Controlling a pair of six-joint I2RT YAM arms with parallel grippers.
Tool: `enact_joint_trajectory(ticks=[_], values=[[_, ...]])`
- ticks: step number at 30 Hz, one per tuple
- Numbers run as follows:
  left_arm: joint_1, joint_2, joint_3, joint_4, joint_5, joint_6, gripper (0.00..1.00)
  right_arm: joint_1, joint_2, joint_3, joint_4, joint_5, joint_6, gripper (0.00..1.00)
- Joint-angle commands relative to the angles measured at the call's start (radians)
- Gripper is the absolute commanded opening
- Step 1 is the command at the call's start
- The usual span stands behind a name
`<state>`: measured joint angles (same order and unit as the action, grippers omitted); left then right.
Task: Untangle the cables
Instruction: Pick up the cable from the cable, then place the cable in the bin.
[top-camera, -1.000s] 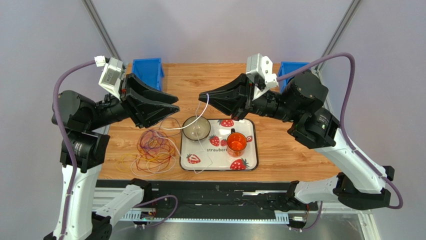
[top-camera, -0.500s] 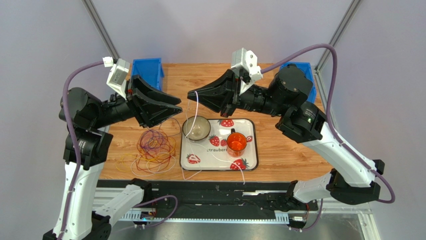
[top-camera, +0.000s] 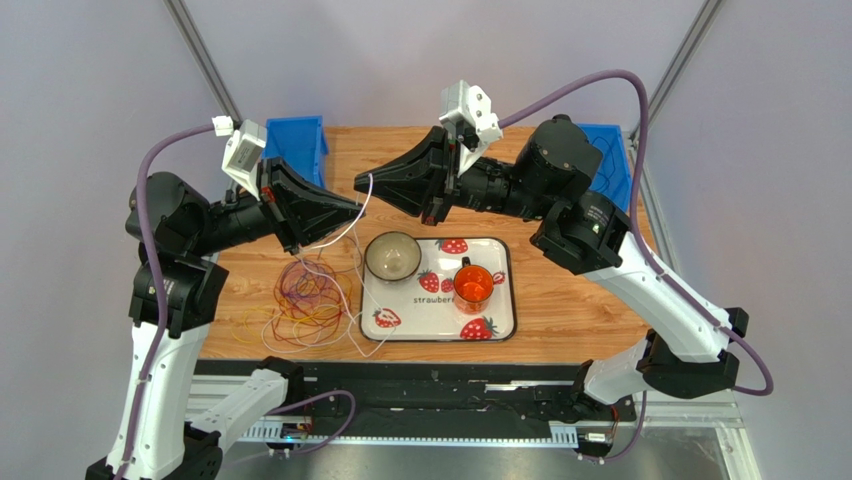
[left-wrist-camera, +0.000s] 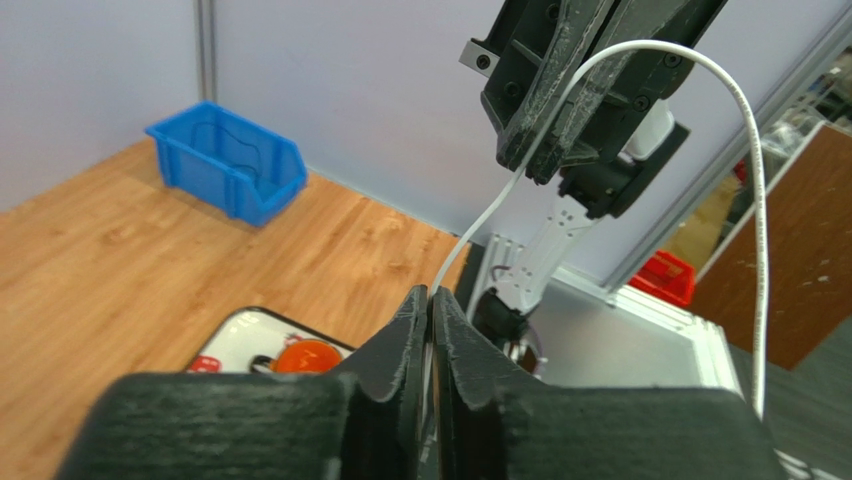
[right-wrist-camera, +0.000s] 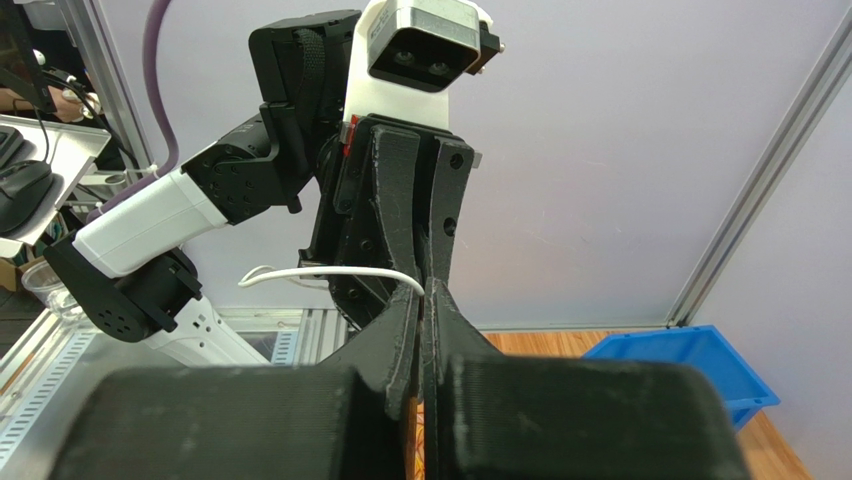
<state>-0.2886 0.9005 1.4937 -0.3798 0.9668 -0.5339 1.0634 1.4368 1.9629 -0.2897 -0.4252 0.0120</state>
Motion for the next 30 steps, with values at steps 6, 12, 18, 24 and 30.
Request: enact_joint_trajectory(ticks=[6, 12, 18, 24, 30], values=[[-0.006, 0.011, 0.069, -0.143, -0.177, 0.117, 0.0, 0.0, -0.045, -0.022, 0.037, 0.0, 0.032, 0.32], [-0.006, 0.046, 0.149, -0.235, -0.333, 0.182, 0.0, 0.0, -0.168, -0.194, 0.023, 0.069, 0.031, 0.68], [-0.006, 0.1, 0.258, -0.312, -0.448, 0.261, 0.0, 0.0, -0.341, -0.407, -0.032, 0.263, 0.017, 0.69], [-0.006, 0.135, 0.307, -0.329, -0.58, 0.337, 0.0, 0.0, -0.459, -0.528, -0.08, 0.511, 0.032, 0.68], [-0.006, 0.19, 0.364, -0.344, -0.79, 0.383, 0.0, 0.0, -0.535, -0.631, -0.101, 0.585, 0.091, 0.66]])
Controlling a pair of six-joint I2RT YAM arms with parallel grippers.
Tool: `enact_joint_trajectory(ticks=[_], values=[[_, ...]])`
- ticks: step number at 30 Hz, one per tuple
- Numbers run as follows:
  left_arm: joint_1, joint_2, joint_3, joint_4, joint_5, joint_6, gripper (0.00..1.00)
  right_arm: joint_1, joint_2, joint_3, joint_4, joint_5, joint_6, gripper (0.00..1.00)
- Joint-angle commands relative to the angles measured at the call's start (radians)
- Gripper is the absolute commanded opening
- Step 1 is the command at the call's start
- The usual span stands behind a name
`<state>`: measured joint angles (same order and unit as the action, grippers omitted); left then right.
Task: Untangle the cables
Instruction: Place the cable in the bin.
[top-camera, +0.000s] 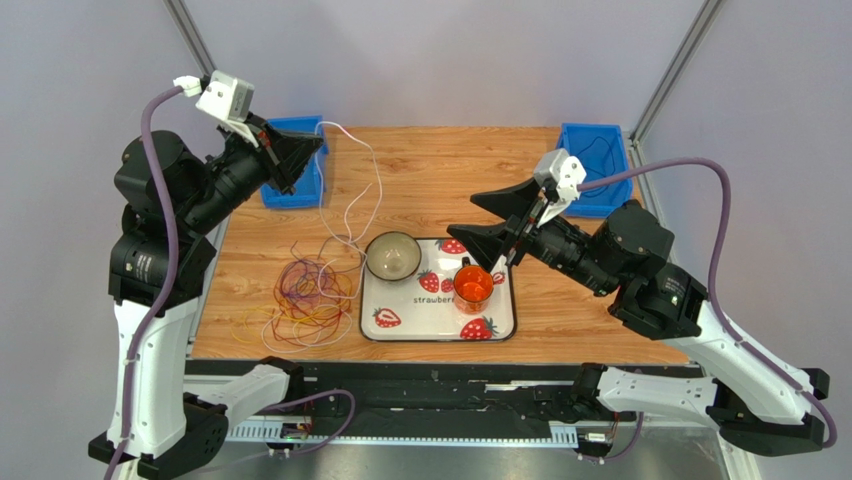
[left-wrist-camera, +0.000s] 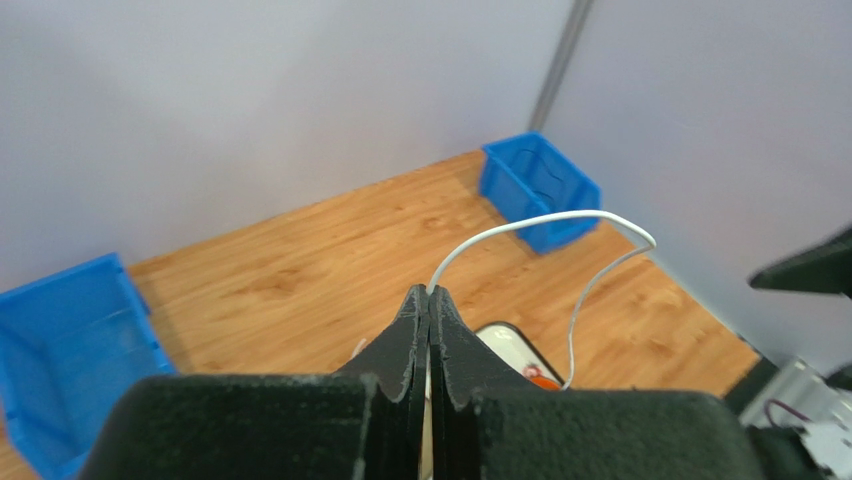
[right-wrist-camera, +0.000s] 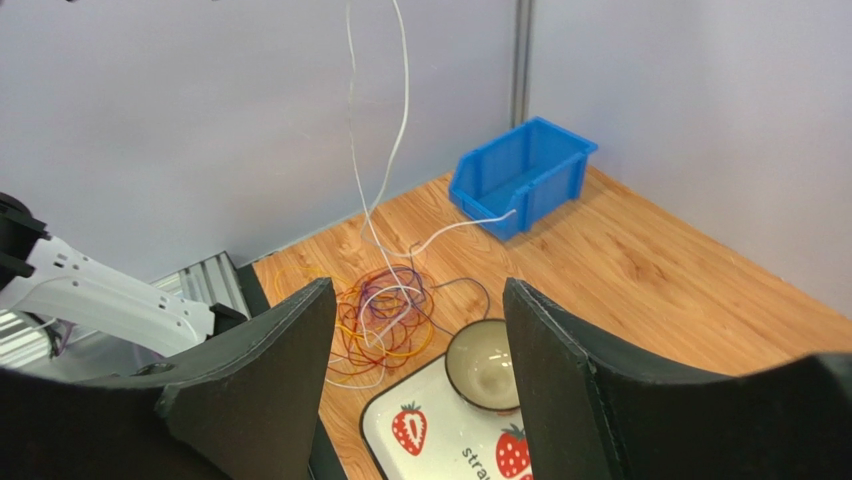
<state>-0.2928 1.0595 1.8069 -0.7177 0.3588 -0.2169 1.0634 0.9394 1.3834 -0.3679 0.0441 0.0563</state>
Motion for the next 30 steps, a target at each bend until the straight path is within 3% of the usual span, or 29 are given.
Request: enact_joint_trajectory(ticks=[1, 10, 16, 30], values=[[-0.002, 0.039, 0.06, -0.006, -0.213, 0.07, 0.0, 0.0, -0.057, -0.081, -0.026, 0.122, 0.068, 0.66], [-0.002, 0.046, -0.033, 0.239, -0.581, 0.106, 0.0, 0.0, -0.151, -0.244, -0.029, 0.186, 0.161, 0.64], [0.001, 0.123, 0.011, 0.296, -0.705, 0.136, 0.0, -0.002, -0.179, -0.357, -0.036, 0.27, 0.221, 0.62], [0.129, 0.312, 0.198, 0.359, -0.727, 0.094, 0.0, 0.001, -0.087, -0.51, -0.002, 0.338, 0.333, 0.65]])
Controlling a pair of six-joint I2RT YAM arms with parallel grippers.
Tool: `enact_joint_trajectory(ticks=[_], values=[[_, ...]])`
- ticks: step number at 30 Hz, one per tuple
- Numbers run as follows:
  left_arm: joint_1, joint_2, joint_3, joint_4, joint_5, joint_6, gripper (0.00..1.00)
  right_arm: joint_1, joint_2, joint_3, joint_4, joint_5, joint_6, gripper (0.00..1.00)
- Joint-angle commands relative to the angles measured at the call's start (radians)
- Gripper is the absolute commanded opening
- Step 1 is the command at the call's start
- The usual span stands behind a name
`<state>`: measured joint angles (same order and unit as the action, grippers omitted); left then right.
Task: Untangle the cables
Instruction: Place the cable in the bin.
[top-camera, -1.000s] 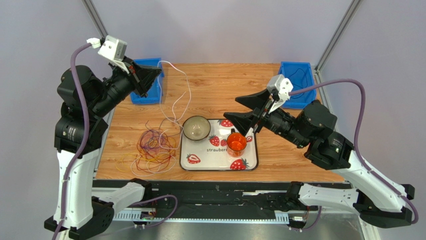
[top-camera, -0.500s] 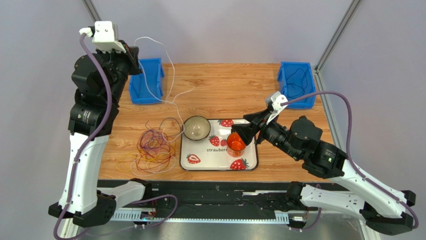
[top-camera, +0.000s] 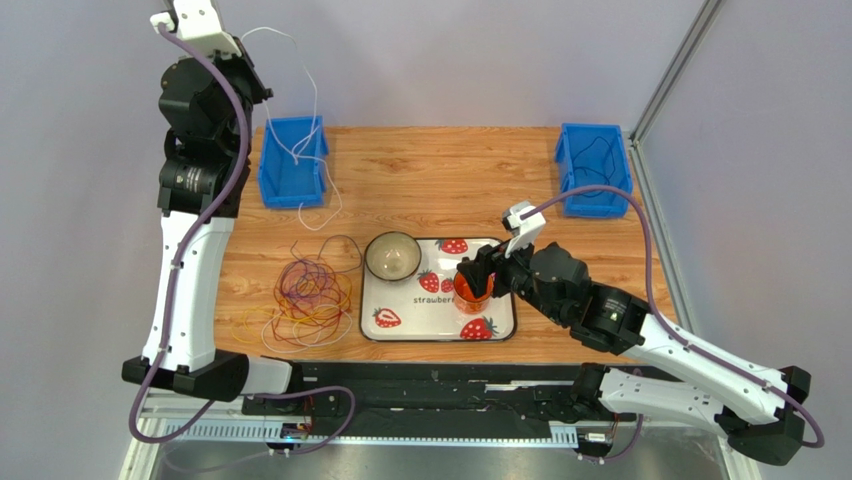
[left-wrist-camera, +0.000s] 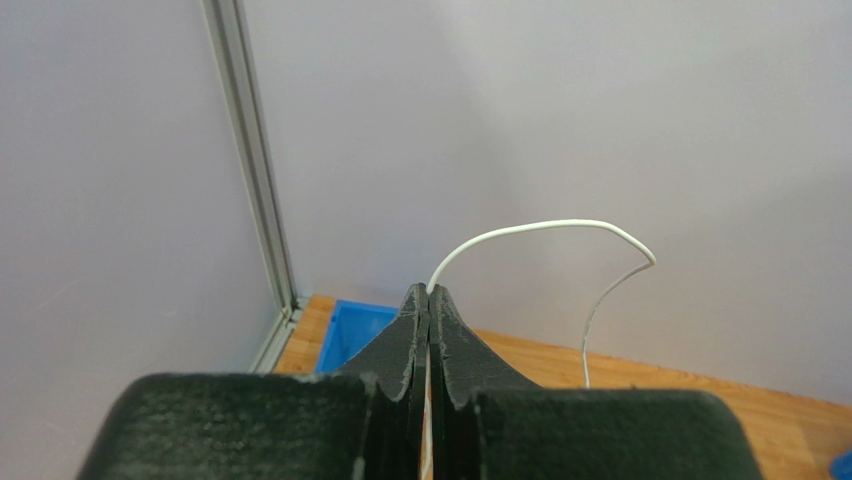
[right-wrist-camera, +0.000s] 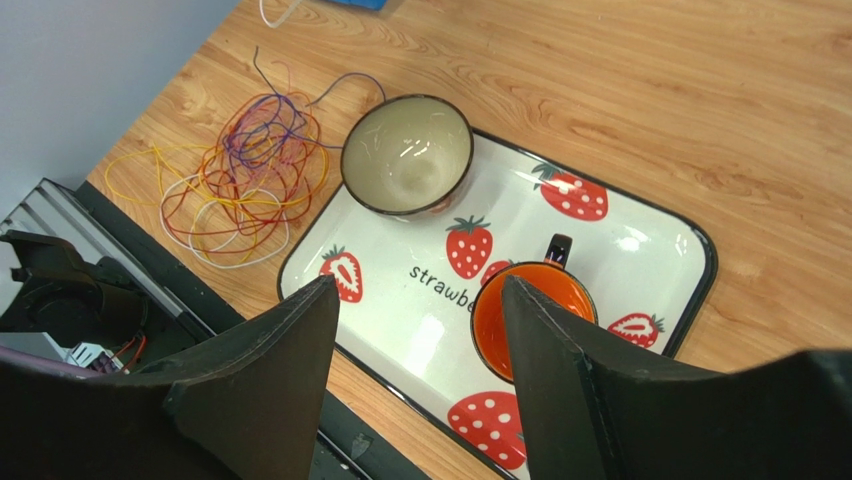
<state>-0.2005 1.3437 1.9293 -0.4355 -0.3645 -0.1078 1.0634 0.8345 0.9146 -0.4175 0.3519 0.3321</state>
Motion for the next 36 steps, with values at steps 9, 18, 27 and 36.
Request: enact_joint_trajectory(ticks=[9, 18, 27, 36], values=[[0.141, 0.195, 0.223, 0.11, 0.027, -0.043, 0.0, 0.0, 0.055, -0.164, 0.095, -0.011, 0.151, 0.64], [0.194, 0.389, 0.379, 0.15, 0.042, -0.064, 0.0, -0.002, 0.077, -0.207, 0.089, -0.04, 0.173, 0.63], [0.253, 0.561, 0.52, 0.239, 0.021, -0.073, 0.0, 0.0, 0.058, -0.244, 0.06, -0.042, 0.191, 0.63], [0.259, 0.621, 0.433, 0.339, -0.039, -0.035, 0.0, -0.002, 0.029, -0.267, 0.026, -0.045, 0.211, 0.62]])
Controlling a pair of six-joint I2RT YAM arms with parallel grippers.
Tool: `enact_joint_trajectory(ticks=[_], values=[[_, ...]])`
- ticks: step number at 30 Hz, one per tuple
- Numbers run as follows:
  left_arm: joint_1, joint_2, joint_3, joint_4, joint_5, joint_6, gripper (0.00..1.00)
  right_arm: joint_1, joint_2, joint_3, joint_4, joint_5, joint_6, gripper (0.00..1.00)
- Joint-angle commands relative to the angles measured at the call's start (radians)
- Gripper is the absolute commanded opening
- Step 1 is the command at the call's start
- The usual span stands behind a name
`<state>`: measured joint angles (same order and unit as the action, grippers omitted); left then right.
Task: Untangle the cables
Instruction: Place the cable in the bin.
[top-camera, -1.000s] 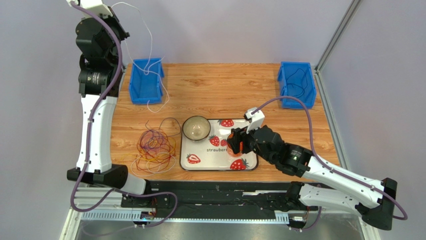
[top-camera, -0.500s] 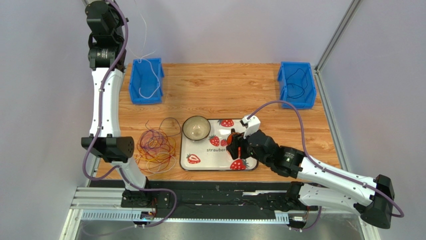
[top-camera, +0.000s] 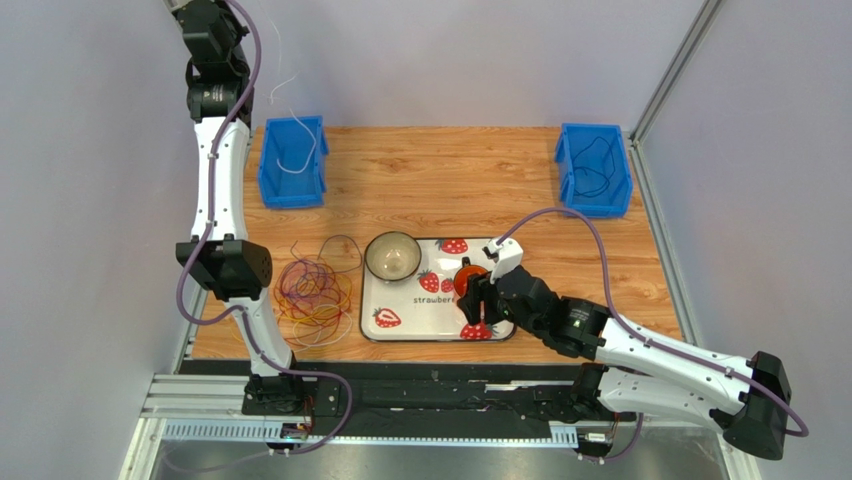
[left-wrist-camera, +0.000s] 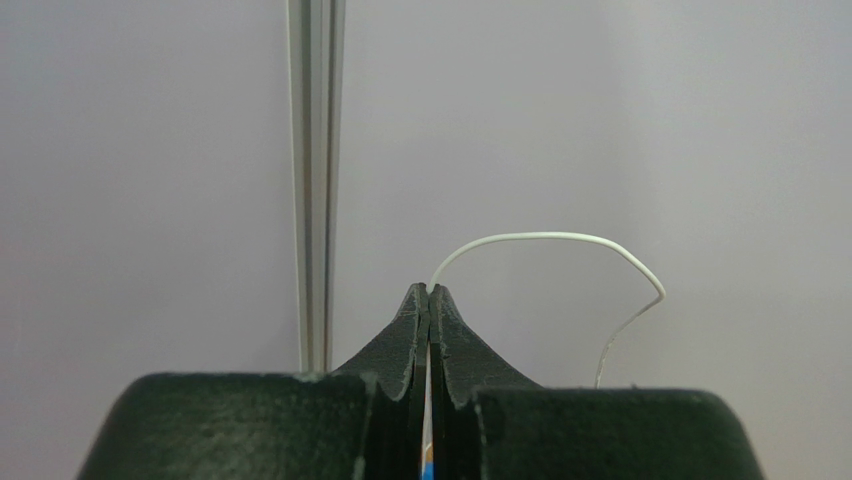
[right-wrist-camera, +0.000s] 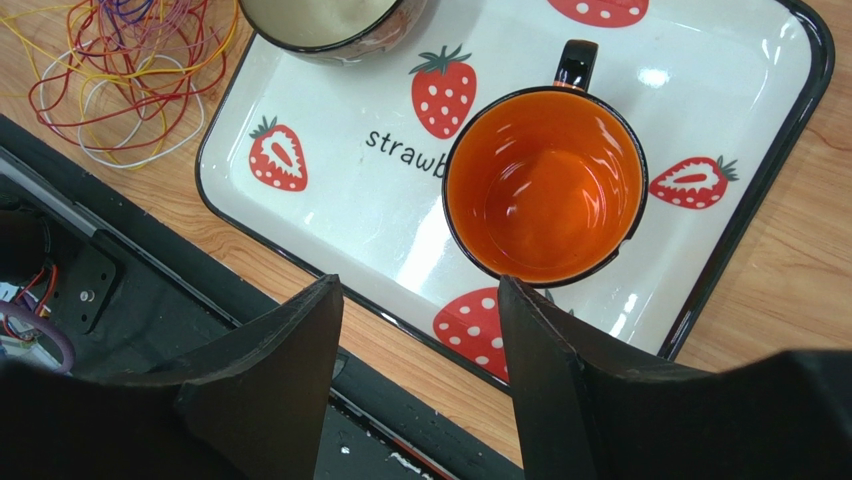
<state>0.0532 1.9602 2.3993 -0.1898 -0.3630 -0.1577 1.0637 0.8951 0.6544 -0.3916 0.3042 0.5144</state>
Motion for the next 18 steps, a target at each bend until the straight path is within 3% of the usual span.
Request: enact_joint_trajectory(ticks=[1, 8, 18], values=[[0.004, 0.002, -0.086, 0.102, -0.051, 0.017, 0.0, -0.001, -0.036, -0.01, -0.003, 0.004, 0.032, 0.62], [0.014, -0.061, -0.331, 0.217, -0.079, 0.0, 0.0, -0.001, -0.054, -0.025, -0.003, 0.0, 0.042, 0.62], [0.02, -0.069, -0.434, 0.227, -0.103, -0.005, 0.0, -0.002, -0.051, -0.042, 0.008, -0.011, 0.058, 0.62]])
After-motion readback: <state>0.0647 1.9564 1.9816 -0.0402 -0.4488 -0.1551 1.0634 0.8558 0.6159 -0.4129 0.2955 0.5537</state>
